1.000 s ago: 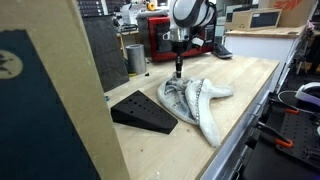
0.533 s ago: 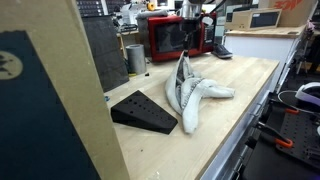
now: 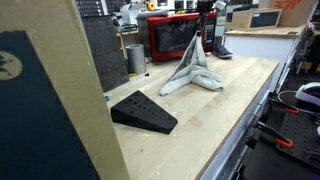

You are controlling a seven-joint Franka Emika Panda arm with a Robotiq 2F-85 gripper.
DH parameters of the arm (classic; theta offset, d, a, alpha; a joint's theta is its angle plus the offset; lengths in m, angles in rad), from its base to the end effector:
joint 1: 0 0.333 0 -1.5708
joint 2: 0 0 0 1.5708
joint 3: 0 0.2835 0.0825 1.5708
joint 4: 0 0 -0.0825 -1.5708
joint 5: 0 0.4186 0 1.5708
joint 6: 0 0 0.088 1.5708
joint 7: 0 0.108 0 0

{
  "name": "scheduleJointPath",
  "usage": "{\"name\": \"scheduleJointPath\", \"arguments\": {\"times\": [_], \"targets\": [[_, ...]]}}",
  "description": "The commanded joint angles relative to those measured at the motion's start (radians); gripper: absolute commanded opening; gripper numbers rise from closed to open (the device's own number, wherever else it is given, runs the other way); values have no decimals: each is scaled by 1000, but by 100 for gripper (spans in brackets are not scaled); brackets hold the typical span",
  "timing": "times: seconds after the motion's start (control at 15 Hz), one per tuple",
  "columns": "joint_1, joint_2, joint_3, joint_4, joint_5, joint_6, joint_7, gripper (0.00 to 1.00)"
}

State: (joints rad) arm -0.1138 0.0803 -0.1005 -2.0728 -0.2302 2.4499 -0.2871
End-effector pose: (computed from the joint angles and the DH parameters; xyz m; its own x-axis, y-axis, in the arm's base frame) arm 0.6017 -0.1307 0.3704 0.9456 0.2508 0.2070 0.1918 -0.9441 0.2680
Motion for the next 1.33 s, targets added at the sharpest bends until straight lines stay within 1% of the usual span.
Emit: {"name": "scheduleJointPath", "arguments": {"times": [0.0,0.07,0.2,0.33,0.4,0.53,0.67,0.73,0.8,1.07,1.27], "targets": [[8,-42,-12,-27,-99,8,106,29],[9,-50,-12,-33,-120,8,129,30],[12,-70,-10,-47,-161,13,174,44],[16,-98,-6,-68,-194,12,217,59],[17,-115,-2,-83,-192,5,223,68],[21,-156,8,-135,-159,-10,196,81],[28,-186,16,-203,-105,-27,136,96],[31,-198,18,-238,-88,-29,120,99],[33,-207,19,-272,-74,-28,101,100],[49,-238,17,-405,5,-32,5,100],[66,-235,22,-473,50,-33,-44,100]]}}
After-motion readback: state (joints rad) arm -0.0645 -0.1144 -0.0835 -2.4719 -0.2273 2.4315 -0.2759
